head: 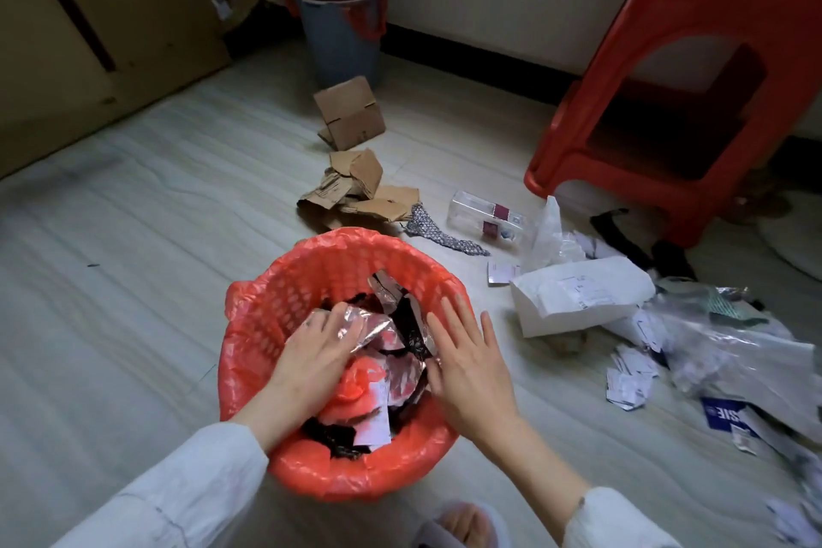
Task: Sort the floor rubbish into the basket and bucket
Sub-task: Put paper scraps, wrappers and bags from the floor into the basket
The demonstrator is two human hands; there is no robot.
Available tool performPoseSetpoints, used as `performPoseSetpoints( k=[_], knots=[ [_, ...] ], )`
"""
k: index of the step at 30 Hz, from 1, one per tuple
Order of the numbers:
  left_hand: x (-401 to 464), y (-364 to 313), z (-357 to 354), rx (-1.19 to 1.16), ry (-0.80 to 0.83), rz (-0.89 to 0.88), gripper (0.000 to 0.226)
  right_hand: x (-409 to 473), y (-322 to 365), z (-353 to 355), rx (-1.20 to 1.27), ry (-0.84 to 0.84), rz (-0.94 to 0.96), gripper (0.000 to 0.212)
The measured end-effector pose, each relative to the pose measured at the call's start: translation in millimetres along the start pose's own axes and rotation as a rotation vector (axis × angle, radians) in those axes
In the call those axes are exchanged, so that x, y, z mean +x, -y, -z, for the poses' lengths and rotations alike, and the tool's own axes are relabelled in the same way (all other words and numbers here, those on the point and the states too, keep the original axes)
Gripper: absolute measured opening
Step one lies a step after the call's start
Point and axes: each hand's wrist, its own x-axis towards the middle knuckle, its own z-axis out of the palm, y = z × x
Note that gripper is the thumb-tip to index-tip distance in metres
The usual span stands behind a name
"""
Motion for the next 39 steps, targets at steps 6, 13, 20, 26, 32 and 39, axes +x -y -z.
performPoseSetpoints(
  k=[6,13,20,26,32,39],
  knots=[
    [10.9,-22.0,-15.8,-0.253,0.554,-0.080,0.111,0.9,-1.2,-3.0,0.067,-0.073,0.023,0.057],
    [10.1,-42.2,-49.6,-0.164,0.818,-0.058,0.075,4.9,13.4,-5.5,0.184,-0.114,0.018,0.058],
    [26.0,-42.6,-65.4,-0.119,0.845,-0.019,0.077,5.2,12.3,-5.7,0.203,-0.136,0.044,0.059],
    [26.3,-37.5,-53.3,-0.220,0.836,0.002,0.077,7.0,12.6,-6.1,0.180,-0.112,0.037,0.059],
    [16.1,-37.3,-43.3,-0.420,0.750,0.041,0.063,7.3,12.8,-4.4,0.180,-0.092,0.052,0.059],
    [27.7,-43.8,-63.4,-0.255,0.790,0.078,0.064,7.6,11.0,-6.4,0.209,-0.134,0.060,0.061]
  ],
)
